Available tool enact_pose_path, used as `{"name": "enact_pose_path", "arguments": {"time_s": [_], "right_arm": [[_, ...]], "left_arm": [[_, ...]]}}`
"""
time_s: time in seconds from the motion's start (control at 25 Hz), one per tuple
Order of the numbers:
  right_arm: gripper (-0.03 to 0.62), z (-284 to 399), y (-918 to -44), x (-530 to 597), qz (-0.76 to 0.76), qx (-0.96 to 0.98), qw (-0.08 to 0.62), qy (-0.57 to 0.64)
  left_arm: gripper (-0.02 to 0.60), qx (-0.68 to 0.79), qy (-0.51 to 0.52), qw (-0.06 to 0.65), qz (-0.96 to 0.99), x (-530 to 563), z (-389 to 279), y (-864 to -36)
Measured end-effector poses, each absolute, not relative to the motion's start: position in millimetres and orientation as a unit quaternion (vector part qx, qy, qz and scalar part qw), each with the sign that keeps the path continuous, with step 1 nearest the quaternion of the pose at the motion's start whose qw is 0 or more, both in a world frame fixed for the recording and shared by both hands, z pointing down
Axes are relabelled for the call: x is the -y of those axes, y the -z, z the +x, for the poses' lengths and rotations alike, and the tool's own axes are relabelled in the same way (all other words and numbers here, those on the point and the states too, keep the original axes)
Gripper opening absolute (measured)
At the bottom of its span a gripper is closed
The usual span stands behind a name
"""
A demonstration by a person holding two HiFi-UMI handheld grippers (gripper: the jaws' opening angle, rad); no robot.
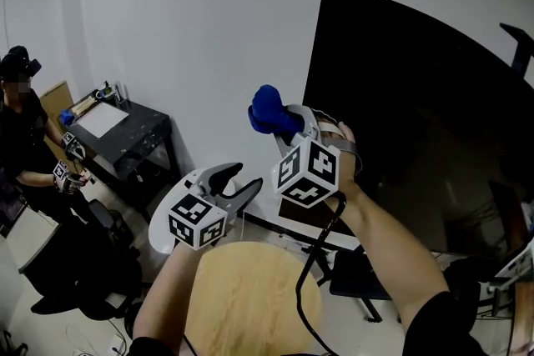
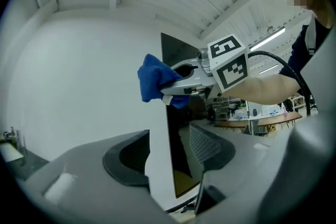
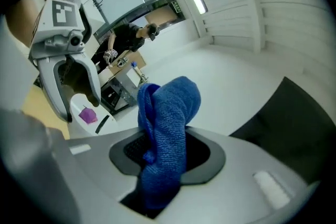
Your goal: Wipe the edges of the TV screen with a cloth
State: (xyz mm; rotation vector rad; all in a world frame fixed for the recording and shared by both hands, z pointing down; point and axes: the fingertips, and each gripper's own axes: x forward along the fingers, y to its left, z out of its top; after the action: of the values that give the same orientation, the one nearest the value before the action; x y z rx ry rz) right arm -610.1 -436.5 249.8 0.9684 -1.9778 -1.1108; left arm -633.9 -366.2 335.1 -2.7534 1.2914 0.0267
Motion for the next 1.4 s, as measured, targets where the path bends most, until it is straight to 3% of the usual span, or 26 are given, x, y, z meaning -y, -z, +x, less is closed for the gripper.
{"name": "enact_pose_path", "arguments": {"time_s": [0.84,1.4], "right_arm": [[0.141,-589,-368,460,0.41,0.79,0.321,0.324],[0.141,-582,-485,458,0.401,0.818,0.329,0.25]], "left_arm": [[0.229,-0.41,0.013,0.015,-0.912,384,-619,-379],[0.244,-0.396,0.074,-0.049,-0.914,384,-610,-485]]}}
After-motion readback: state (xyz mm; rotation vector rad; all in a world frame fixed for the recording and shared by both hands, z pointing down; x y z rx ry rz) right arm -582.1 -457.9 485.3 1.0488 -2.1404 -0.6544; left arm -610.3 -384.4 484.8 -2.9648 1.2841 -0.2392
